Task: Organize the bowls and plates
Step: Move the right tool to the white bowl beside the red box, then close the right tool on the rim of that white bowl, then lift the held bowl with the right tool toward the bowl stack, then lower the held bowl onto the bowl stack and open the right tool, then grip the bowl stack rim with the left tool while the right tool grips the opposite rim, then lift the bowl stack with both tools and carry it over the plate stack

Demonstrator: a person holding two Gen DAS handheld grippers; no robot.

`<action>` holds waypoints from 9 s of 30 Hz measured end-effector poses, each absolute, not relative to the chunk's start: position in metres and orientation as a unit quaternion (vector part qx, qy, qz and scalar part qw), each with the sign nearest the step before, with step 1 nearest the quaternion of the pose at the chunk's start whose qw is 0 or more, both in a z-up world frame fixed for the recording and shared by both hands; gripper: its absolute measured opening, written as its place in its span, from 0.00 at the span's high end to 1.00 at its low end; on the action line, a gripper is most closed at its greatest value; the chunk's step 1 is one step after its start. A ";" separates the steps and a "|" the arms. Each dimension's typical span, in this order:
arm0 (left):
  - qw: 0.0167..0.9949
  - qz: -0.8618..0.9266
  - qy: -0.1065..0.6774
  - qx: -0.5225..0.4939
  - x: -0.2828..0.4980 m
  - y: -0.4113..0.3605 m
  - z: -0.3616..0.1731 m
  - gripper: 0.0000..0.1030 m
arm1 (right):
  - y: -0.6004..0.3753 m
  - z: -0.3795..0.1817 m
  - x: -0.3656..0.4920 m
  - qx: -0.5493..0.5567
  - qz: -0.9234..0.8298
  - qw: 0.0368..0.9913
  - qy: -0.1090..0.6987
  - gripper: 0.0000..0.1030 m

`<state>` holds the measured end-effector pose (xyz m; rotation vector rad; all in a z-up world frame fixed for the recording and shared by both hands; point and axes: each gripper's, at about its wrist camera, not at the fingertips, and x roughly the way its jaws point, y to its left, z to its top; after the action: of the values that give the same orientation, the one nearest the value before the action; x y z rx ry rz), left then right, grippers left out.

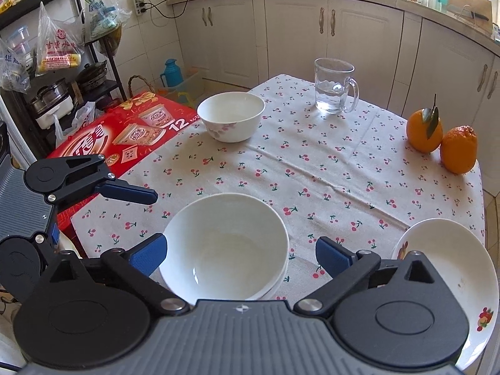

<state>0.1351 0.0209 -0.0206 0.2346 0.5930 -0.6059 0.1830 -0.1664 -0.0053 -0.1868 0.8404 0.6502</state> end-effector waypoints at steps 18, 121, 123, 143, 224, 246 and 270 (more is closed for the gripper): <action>0.942 -0.166 0.283 0.073 0.189 0.107 -0.028 0.06 | -0.087 0.010 0.220 -0.162 0.332 0.851 0.374 0.00; 0.919 -0.280 0.265 0.086 0.155 0.010 0.000 0.14 | -0.152 0.025 0.222 -0.067 0.375 0.824 0.421 0.36; 0.916 -0.287 0.268 0.086 0.155 0.006 -0.002 0.14 | -0.158 0.022 0.216 -0.068 0.369 0.826 0.422 0.36; 0.900 -0.302 0.300 0.090 0.152 -0.007 -0.021 0.14 | -0.174 -0.004 0.202 -0.062 0.348 0.824 0.443 0.36; 0.721 -0.555 0.331 0.251 0.225 0.007 -0.066 0.16 | -0.151 -0.066 0.182 -0.249 0.413 0.773 0.413 0.11; 0.713 -0.563 0.337 0.246 0.228 0.004 -0.065 0.18 | -0.152 -0.065 0.186 -0.239 0.425 0.766 0.420 0.13; 0.707 -0.590 0.289 0.261 0.253 -0.095 -0.026 0.18 | -0.246 -0.022 0.192 -0.224 0.394 0.795 0.403 0.14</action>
<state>0.2533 -0.0953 -0.0262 0.5794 0.6414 -1.3112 0.1925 -0.2463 -0.0223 -0.4804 0.8663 0.8463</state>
